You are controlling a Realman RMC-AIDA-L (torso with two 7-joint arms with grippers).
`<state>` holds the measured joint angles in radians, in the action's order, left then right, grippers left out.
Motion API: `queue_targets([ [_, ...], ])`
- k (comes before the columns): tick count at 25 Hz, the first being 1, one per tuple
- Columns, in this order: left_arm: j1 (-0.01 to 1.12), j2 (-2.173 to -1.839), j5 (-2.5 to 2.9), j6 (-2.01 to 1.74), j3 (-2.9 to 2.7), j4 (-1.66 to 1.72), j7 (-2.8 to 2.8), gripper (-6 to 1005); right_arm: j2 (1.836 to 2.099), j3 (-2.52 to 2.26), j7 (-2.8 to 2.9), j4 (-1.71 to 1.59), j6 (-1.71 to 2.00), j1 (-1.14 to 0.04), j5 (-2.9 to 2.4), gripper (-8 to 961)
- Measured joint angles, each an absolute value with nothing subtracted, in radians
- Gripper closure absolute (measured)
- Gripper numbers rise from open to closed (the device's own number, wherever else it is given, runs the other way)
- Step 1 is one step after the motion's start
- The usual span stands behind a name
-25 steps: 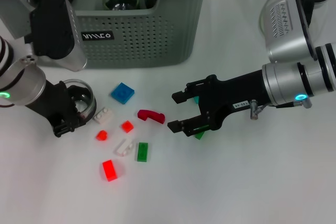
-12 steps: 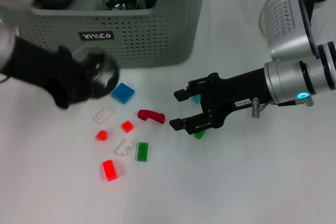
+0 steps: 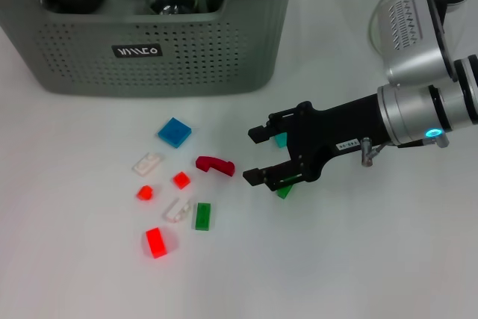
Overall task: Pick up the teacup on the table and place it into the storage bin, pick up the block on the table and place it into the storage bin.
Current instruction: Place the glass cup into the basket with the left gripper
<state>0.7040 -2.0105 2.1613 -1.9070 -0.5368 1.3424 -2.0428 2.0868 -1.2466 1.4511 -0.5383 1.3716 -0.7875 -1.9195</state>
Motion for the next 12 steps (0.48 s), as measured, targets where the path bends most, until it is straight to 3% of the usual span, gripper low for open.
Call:
queue_targets([
  [6,0.766,-1.977,2.228,-1.674,-0.612,1.198,-2.055,895,2.087,-1.245,1.451,-0.541,1.375,-0.788,-1.921,192],
  [12,0.807,-1.973,2.364,-1.354,-0.718,1.071,-2.133,880,2.083,-1.245,1.454,-0.543,1.382,-0.796,-1.921,192],
])
